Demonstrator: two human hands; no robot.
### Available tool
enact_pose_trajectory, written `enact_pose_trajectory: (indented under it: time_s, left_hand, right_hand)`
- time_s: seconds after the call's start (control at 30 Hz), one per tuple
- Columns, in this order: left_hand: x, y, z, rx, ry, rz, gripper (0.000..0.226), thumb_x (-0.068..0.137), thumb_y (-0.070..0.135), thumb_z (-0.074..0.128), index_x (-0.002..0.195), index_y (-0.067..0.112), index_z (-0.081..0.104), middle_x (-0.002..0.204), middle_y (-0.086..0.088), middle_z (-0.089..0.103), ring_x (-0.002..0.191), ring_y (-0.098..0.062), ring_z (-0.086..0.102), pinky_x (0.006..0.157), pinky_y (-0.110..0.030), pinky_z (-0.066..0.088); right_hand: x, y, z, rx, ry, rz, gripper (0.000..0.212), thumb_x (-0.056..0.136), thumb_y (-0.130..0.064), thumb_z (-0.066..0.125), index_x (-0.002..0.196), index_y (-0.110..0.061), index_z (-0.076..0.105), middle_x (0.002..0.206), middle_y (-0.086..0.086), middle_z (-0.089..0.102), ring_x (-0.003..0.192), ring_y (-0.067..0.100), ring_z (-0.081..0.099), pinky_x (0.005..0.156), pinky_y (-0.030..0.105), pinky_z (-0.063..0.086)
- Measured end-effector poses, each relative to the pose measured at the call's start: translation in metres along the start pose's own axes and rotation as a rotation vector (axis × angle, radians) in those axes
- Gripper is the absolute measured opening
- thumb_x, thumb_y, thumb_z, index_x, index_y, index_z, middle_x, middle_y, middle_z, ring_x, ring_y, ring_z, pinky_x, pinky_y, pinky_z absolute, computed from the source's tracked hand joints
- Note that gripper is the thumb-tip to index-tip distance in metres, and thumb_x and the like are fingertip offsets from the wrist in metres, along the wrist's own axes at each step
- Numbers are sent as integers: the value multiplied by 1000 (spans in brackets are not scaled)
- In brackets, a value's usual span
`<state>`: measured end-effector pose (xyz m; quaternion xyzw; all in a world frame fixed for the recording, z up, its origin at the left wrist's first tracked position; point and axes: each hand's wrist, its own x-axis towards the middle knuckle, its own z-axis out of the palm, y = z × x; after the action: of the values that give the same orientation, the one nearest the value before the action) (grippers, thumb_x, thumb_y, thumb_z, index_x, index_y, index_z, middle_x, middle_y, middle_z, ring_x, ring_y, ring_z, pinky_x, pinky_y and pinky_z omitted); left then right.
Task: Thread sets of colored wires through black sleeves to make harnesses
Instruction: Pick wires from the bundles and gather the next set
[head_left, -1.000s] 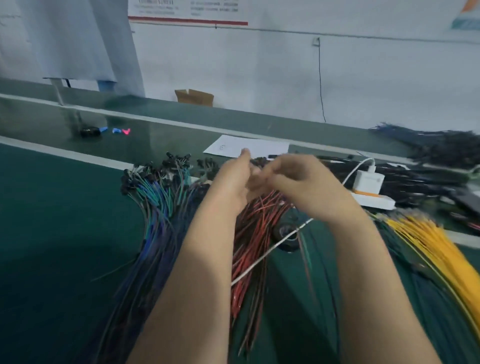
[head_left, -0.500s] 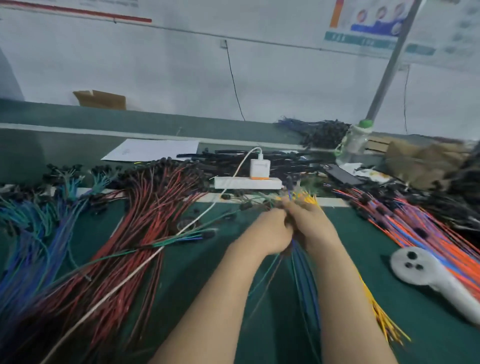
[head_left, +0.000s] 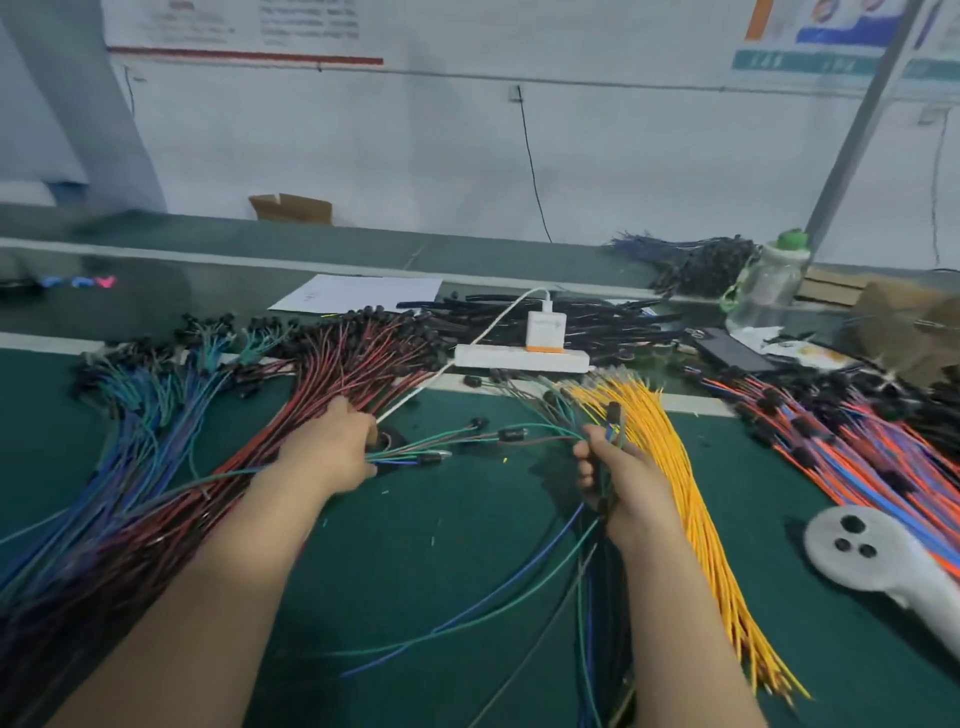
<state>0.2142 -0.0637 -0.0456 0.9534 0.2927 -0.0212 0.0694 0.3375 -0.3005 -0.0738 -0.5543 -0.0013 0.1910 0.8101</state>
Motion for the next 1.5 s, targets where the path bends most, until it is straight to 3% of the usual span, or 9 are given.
enact_pose_trajectory:
  time_s: [0.2,0.33,0.53,0.67,0.77,0.87,1.1,1.3,1.5]
  left_hand:
    - [-11,11,-36,-95,198,66,23,95,35,53,86,15,61,91,-10,65,79,-27,59,68,-32,45]
    - [-19,82,-83,-632,164,350,32,99,26,45,70,14,54,51,6,50,43,-10,42,44,-21,33]
    - [-20,188,-87,-1855,-633,195,34,101,9,29,71,4,45,47,2,32,24,-2,25,26,-12,21]
    - [-4,180,-10,-1572,-309,74,34,99,5,38,68,3,50,53,-6,48,40,-12,47,41,-16,38]
    - [6,151,42,-1102,-81,51,27,98,22,44,89,2,60,95,-18,66,89,-28,62,83,-32,50]
    - [7,133,56,-1279,-164,89,25,97,31,49,85,10,57,99,-16,69,101,-32,65,97,-45,47]
    - [13,125,63,-1618,-249,89,14,101,13,41,102,10,55,99,-7,66,75,-10,62,59,-12,49]
    - [16,113,56,-2039,-300,-69,26,102,21,39,96,2,55,60,-3,56,33,-3,39,32,-12,31]
    - [20,106,55,-2130,-178,-92,26,102,15,40,88,2,58,56,2,47,33,0,31,33,-11,24]
  right_hand:
    - [2,-7,4,150,-35,10,7,97,-10,53,97,-6,58,58,0,64,40,6,47,37,15,37]
    - [4,-12,6,201,-71,-63,14,99,-16,49,98,-8,60,61,-1,67,42,6,51,39,14,40]
    - [0,-19,-4,352,-60,-90,20,102,-15,41,90,-10,57,50,-4,54,35,4,43,35,12,34]
    - [7,-3,-4,-180,146,-204,21,100,-15,46,89,1,55,64,11,50,48,15,46,47,22,37]
    - [10,8,-4,-903,244,-342,39,97,-26,54,63,-7,47,67,12,45,67,22,41,59,31,25]
    - [6,10,3,-1087,97,-370,35,96,-30,54,79,0,62,76,11,60,72,29,50,62,35,31]
    - [1,12,10,-999,-112,-352,22,94,-21,58,104,-3,65,83,16,67,61,25,55,60,37,47]
    - [4,13,6,-682,106,-229,25,91,-19,63,99,4,60,68,2,63,45,5,41,50,21,35]
    - [3,9,6,-736,287,-310,31,88,-16,60,100,12,60,96,27,64,78,34,58,74,39,46]
